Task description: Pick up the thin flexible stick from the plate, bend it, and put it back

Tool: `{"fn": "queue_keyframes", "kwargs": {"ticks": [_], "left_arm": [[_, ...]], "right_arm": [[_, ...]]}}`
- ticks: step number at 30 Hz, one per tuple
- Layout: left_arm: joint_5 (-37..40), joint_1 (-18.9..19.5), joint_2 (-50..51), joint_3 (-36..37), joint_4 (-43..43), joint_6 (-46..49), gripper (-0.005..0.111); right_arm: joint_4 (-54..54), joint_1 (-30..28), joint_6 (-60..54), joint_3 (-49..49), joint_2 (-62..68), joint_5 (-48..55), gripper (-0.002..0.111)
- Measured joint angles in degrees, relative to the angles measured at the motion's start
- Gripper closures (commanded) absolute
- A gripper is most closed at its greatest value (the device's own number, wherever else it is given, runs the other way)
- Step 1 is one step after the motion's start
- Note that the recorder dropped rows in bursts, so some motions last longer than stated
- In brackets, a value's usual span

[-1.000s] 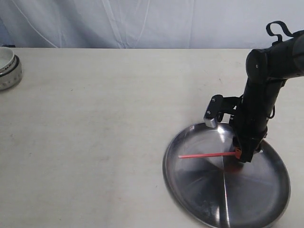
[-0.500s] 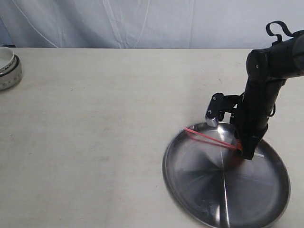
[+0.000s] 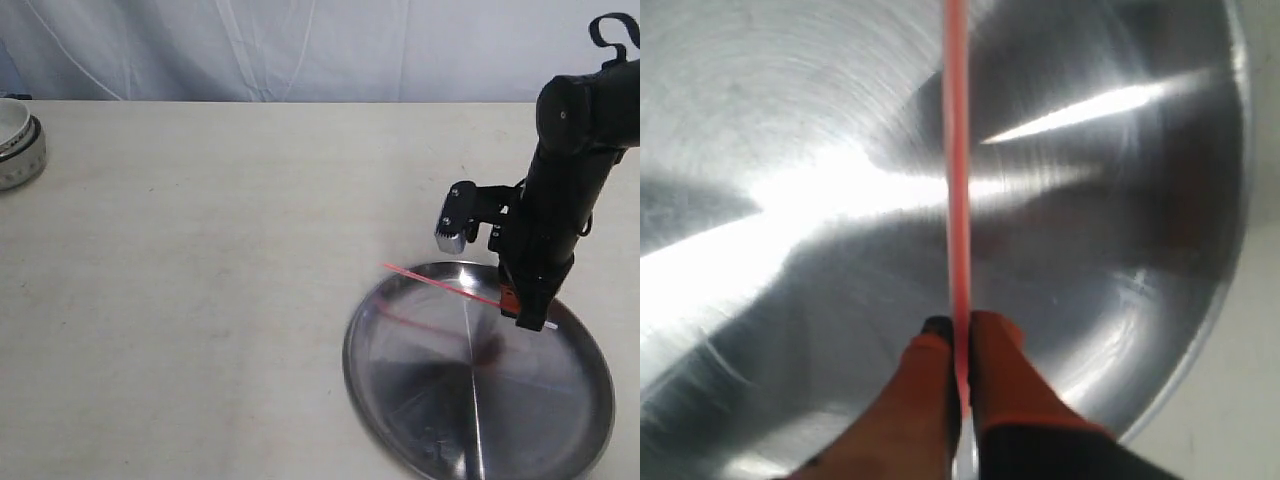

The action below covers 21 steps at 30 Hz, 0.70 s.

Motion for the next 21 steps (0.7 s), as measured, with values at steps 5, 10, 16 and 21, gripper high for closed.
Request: {"fn": "queue_keyframes", "kwargs": {"ticks": [5, 10, 16, 21], "left_arm": [[0.00, 0.00, 0.00, 0.00, 0.00, 0.00, 0.106], [0.00, 0.00, 0.00, 0.00, 0.00, 0.00, 0.106], [0.00, 0.00, 0.00, 0.00, 0.11, 0.00, 0.106], [-5.06, 0.00, 0.00, 0.10, 2.31, -0.97, 0.106]], "right_arm": [[2.62, 0.00, 0.00, 0.05, -3.34, 0.37, 0.109], [7.97, 0.00, 0.00, 0.05, -4.98, 4.34, 0.109], [15.77, 0.00, -0.12, 0.05, -5.10, 8.61, 0.109], [23.60, 0.00, -0.12, 0.45, -5.20, 11.15, 0.109]]}}
